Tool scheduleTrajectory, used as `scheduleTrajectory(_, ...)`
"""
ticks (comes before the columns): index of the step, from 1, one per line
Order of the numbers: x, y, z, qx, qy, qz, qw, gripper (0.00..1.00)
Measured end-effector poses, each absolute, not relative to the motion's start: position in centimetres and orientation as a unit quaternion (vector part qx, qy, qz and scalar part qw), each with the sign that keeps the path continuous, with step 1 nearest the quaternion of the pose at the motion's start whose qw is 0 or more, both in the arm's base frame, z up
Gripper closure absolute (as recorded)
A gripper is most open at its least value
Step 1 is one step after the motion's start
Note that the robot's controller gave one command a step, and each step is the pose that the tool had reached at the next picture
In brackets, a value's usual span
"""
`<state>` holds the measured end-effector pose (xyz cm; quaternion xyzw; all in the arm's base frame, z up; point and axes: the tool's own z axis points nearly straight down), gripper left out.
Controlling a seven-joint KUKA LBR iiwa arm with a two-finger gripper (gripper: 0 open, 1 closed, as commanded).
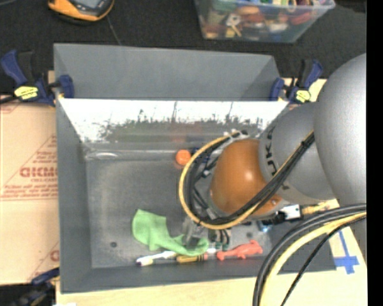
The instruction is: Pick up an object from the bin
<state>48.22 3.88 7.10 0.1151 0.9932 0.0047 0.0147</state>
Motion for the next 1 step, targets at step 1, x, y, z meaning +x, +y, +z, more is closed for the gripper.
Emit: scheduleTrajectory(1, 49.35, 3.0, 7.1, 0.107, 0.994, 0.005, 0.016, 1.0)
